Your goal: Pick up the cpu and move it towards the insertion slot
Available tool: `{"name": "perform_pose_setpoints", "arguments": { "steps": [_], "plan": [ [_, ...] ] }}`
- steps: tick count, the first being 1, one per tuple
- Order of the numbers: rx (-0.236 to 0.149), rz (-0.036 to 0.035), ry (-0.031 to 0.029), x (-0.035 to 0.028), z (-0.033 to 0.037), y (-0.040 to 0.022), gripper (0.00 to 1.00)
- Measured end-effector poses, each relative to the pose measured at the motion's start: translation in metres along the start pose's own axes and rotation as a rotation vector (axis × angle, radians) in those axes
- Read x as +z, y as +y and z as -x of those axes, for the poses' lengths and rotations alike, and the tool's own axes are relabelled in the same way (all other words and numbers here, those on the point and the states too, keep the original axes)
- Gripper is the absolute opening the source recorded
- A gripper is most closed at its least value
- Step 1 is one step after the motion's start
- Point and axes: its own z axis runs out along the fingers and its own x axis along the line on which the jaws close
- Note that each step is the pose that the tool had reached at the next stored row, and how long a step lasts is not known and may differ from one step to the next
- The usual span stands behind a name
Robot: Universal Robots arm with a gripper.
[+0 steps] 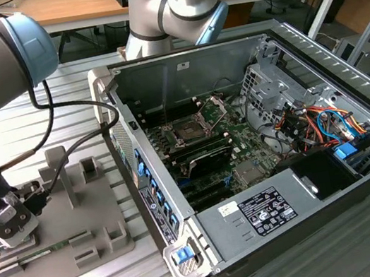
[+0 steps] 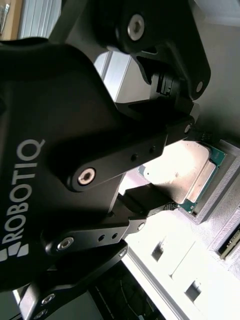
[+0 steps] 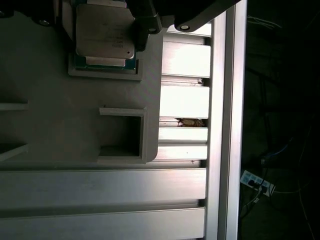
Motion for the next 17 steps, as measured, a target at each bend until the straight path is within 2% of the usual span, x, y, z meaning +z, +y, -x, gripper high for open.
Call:
{"name": "perform_pose_setpoints", "arguments": {
  "steps": [17],
  "plan": [
    [0.000,0.0000,0.0001,-0.0039,0.0000,0.0001,0.55]
  ]
}}
